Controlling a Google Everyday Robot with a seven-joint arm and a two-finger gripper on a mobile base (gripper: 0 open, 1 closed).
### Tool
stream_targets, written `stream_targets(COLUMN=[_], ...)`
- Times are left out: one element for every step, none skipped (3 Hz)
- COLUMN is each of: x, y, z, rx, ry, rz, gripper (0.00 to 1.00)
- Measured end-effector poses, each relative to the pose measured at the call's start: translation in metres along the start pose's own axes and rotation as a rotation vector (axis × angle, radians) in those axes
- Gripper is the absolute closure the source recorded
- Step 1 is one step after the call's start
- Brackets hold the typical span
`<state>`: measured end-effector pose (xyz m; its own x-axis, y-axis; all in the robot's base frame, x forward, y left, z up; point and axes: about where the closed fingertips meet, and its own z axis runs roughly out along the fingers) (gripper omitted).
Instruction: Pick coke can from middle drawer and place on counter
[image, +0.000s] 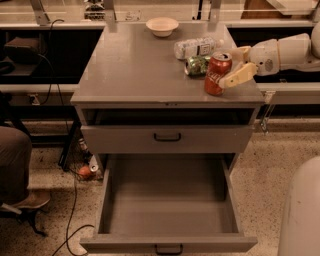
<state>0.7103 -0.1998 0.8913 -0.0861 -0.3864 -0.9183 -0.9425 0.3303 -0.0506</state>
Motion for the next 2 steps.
stream_targets(x=[0.000, 0.007], y=[-0.002, -0.006], z=[-0.018, -0.039], rx=[0.047, 0.116], ry=[-0.032, -0.053], rz=[-0.029, -0.039], gripper=[0.00, 0.00])
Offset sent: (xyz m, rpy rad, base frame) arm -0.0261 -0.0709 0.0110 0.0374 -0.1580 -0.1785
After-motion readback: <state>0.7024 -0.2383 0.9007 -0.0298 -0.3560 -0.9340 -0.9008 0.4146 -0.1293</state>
